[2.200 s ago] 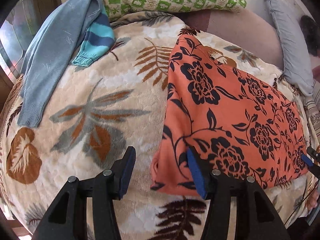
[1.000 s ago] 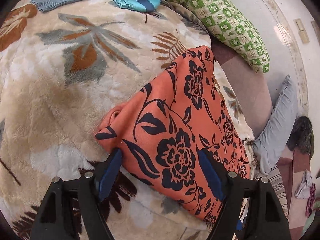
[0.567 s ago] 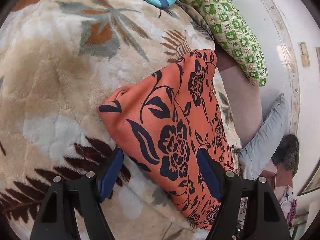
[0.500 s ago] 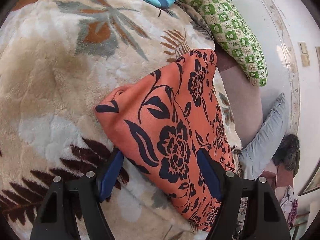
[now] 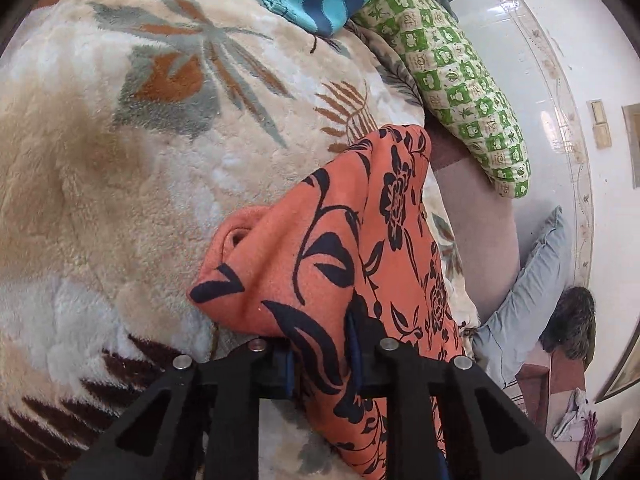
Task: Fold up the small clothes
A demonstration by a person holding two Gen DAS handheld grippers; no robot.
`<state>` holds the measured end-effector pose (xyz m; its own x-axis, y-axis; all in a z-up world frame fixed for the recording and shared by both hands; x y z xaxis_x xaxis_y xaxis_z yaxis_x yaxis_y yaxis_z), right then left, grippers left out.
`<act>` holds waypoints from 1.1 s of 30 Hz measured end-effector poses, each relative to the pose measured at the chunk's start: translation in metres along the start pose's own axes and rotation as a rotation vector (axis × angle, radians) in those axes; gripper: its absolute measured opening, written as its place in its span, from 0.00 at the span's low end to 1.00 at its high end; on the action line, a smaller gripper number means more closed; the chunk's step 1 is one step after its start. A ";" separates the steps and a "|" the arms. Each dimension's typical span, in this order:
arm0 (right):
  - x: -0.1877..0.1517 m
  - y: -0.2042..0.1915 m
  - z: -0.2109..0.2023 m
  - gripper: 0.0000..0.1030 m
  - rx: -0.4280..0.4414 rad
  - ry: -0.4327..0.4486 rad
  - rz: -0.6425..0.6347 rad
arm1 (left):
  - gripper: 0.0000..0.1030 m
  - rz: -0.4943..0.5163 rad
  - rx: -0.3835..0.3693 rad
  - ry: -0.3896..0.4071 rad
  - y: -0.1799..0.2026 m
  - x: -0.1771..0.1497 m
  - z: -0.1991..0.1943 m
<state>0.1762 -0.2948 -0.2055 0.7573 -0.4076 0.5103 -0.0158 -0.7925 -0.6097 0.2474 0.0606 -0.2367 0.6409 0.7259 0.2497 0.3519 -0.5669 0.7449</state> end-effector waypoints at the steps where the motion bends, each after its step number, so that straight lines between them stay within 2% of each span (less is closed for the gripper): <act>1: 0.000 0.002 0.003 0.37 0.009 0.000 0.016 | 0.17 0.016 -0.007 0.007 0.004 0.000 -0.003; 4: 0.001 -0.010 0.016 0.37 0.050 -0.004 0.009 | 0.15 0.103 -0.007 0.022 0.025 0.001 -0.013; 6: 0.000 -0.022 0.023 0.37 0.044 0.012 -0.034 | 0.15 0.167 -0.023 0.036 0.044 0.000 -0.022; 8: -0.004 -0.024 0.042 0.37 0.056 -0.045 -0.024 | 0.15 0.245 -0.023 0.046 0.065 -0.004 -0.030; 10: -0.013 -0.012 0.070 0.34 0.041 -0.174 0.033 | 0.14 0.340 -0.023 0.046 0.091 -0.014 -0.037; 11: -0.013 -0.007 0.068 0.33 0.058 -0.149 0.059 | 0.14 0.392 -0.019 0.048 0.104 -0.020 -0.041; 15: -0.009 0.021 0.060 0.32 0.169 -0.206 0.258 | 0.12 0.565 -0.049 0.027 0.161 -0.051 -0.052; 17: -0.007 0.041 0.049 0.32 0.217 -0.193 0.369 | 0.12 0.647 -0.057 0.006 0.188 -0.074 -0.053; 20: 0.006 0.063 0.013 0.33 0.196 -0.081 0.392 | 0.11 0.753 -0.089 -0.029 0.227 -0.116 -0.049; 24: 0.026 0.113 -0.054 0.33 0.229 0.140 0.482 | 0.12 0.949 -0.125 -0.104 0.274 -0.197 -0.026; 26: 0.028 0.146 -0.088 0.33 0.220 0.245 0.559 | 0.15 1.054 -0.098 -0.166 0.286 -0.240 0.000; 28: 0.026 0.179 -0.117 0.34 0.194 0.340 0.634 | 0.28 1.146 -0.019 -0.249 0.286 -0.275 0.029; 29: 0.023 0.193 -0.129 0.34 0.187 0.377 0.670 | 0.29 1.169 0.023 -0.287 0.280 -0.285 0.039; 31: 0.018 0.216 -0.145 0.34 0.182 0.421 0.725 | 0.30 1.134 0.031 -0.348 0.266 -0.290 0.045; 32: 0.016 0.222 -0.150 0.34 0.174 0.427 0.738 | 0.31 1.111 0.018 -0.351 0.262 -0.286 0.042; 33: 0.015 0.225 -0.152 0.34 0.169 0.428 0.740 | 0.38 1.099 0.018 -0.331 0.260 -0.279 0.036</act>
<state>0.0849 -0.5484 -0.2431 0.2794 -0.9538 0.1106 -0.2843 -0.1922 -0.9393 0.1845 -0.3037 -0.1352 0.7550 -0.3010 0.5826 -0.5007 -0.8383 0.2158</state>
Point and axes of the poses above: each gripper's, at about its wrist camera, not at the fingertips, and z roughly the way its jaws point, y to its right, x to its top, the point moved 1 cm from there along z, roughly the way its jaws point, and after that the axes turned 3 degrees about y, right-handed, at the moved point
